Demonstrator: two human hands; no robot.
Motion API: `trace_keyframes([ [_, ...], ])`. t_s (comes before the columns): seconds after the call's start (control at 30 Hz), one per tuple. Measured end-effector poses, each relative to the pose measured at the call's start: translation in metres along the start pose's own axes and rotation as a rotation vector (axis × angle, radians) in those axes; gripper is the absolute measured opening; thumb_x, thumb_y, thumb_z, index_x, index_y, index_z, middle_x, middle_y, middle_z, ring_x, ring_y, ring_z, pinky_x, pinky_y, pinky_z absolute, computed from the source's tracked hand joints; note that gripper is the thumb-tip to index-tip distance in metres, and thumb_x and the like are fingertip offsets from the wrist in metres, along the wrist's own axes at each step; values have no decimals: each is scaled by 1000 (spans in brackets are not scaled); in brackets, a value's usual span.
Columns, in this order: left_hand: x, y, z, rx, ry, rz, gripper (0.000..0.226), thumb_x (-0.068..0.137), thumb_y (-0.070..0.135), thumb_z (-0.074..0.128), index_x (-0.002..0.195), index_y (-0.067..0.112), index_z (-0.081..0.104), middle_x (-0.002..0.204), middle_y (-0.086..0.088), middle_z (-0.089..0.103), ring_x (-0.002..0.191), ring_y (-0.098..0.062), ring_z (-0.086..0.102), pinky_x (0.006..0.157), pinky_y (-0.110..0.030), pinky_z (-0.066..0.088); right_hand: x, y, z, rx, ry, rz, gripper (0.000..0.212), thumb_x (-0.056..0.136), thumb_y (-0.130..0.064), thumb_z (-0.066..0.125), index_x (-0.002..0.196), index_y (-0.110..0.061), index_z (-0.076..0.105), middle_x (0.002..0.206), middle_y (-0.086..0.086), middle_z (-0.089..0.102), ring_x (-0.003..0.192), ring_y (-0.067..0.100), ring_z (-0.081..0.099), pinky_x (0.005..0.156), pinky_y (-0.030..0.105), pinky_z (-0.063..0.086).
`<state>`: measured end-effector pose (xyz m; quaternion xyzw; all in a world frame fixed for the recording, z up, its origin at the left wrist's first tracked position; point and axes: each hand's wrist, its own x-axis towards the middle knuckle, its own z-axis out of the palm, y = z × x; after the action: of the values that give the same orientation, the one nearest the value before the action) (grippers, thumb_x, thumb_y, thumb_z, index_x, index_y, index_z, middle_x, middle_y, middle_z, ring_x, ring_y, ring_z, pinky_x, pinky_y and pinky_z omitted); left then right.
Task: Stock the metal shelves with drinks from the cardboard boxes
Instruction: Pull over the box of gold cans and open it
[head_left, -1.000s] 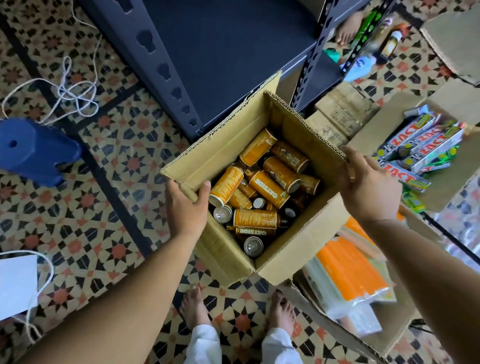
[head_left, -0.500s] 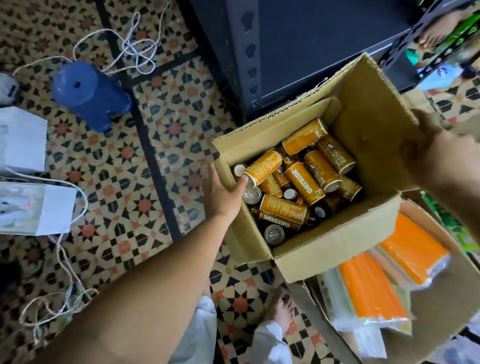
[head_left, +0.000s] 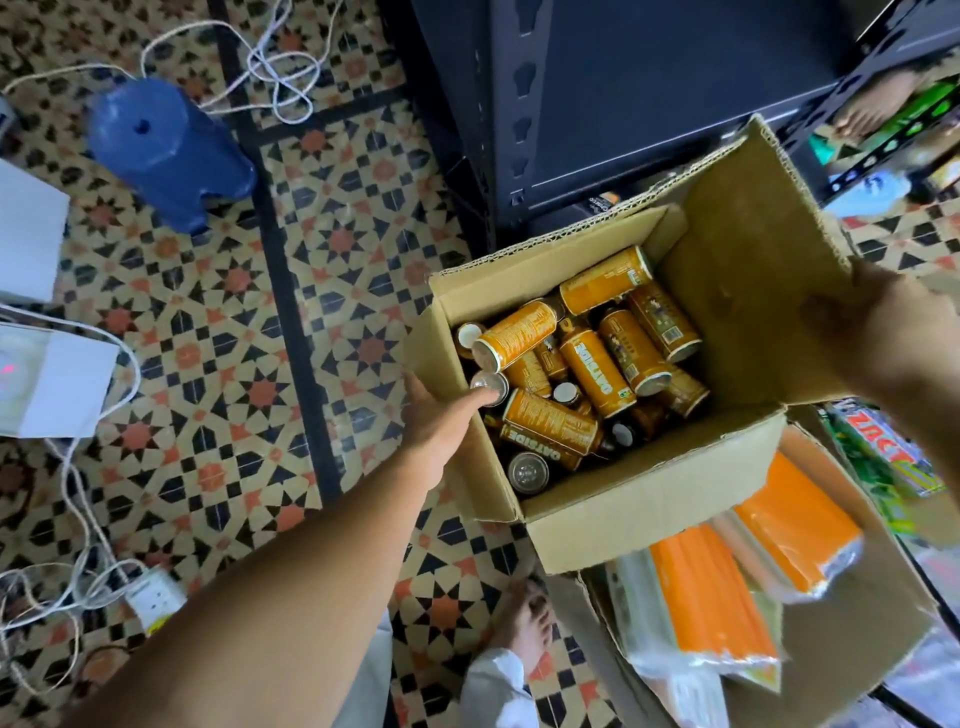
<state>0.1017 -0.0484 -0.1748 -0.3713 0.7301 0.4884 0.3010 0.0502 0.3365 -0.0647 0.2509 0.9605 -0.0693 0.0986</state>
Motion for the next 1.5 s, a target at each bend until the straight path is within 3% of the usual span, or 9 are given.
trace_keyframes([
  [0.13, 0, -6, -15, 79, 91, -69, 147, 29, 97, 72, 150, 50, 3, 149, -9, 39, 134, -37, 42, 106, -61, 42, -48, -3, -9, 56, -79, 24, 65, 80, -59, 46, 127, -16, 57, 101, 28, 67, 94, 51, 65, 78, 53, 55],
  [0.33, -21, -8, -31, 48, 192, 68, 143, 41, 75, 89, 153, 36, 8, 142, -15, 35, 128, -36, 43, 102, -52, 49, -50, -12, -8, 67, -75, 14, 40, 98, -41, 55, 132, -20, 57, 101, 31, 66, 91, 51, 65, 77, 52, 54],
  [0.47, -27, -15, -38, 58, 260, 178, 149, 34, 82, 85, 154, 34, 12, 142, -14, 39, 125, -35, 48, 100, -52, 51, -51, -13, -12, 67, -112, 4, 29, 101, -33, 54, 127, -20, 60, 98, 28, 65, 91, 48, 65, 75, 45, 48],
  [0.63, -37, -22, -56, -19, 361, 251, 109, 47, 69, 89, 132, 15, 47, 121, -6, 63, 106, -26, 66, 78, -30, 57, -57, -16, -15, 74, -123, 10, 20, 102, -28, 55, 112, -14, 64, 83, 19, 53, 89, 47, 63, 74, 44, 46],
  [0.8, -53, -9, -77, -113, 278, 286, 56, 72, 33, 90, 115, 20, 57, 111, 2, 70, 100, -18, 69, 90, -44, 59, -74, -18, -16, 104, -140, 15, 22, 101, -27, 54, 116, -16, 65, 95, 30, 63, 92, 50, 63, 72, 42, 43],
  [0.9, -58, 10, -81, 77, 265, 417, 46, 82, 29, 83, 115, 24, 52, 109, 4, 68, 98, -20, 68, 84, -43, 59, -91, -17, -13, 98, -138, 27, 33, 99, -25, 55, 130, -20, 62, 106, 35, 65, 98, 53, 62, 77, 48, 48],
  [1.07, -69, 38, -78, 373, 271, 513, 90, 94, 30, 71, 159, 34, 9, 126, -2, 57, 75, -11, 57, 54, -26, 46, -110, -13, -6, 64, -161, 6, 67, 102, -23, 51, 161, -39, 24, 106, 36, 66, 97, 52, 63, 74, 49, 46],
  [1.2, -75, 39, -83, 384, 258, 526, 104, 94, 31, 70, 158, 43, -12, 132, -8, 57, 71, -15, 59, 51, -32, 52, -106, -18, -4, 77, -172, -16, 80, 107, -24, 44, 155, -58, -10, 104, 33, 66, 80, 40, 60, 68, 40, 40],
  [1.5, -83, 30, -76, 296, 267, 513, 112, 85, 22, 81, 161, 30, 0, 145, -8, 53, 119, -31, 60, 83, -35, 50, -90, -3, -9, 226, -212, -23, 74, 105, -39, 53, 158, -54, 4, 118, 38, 61, 100, 51, 63, 84, 49, 52],
])
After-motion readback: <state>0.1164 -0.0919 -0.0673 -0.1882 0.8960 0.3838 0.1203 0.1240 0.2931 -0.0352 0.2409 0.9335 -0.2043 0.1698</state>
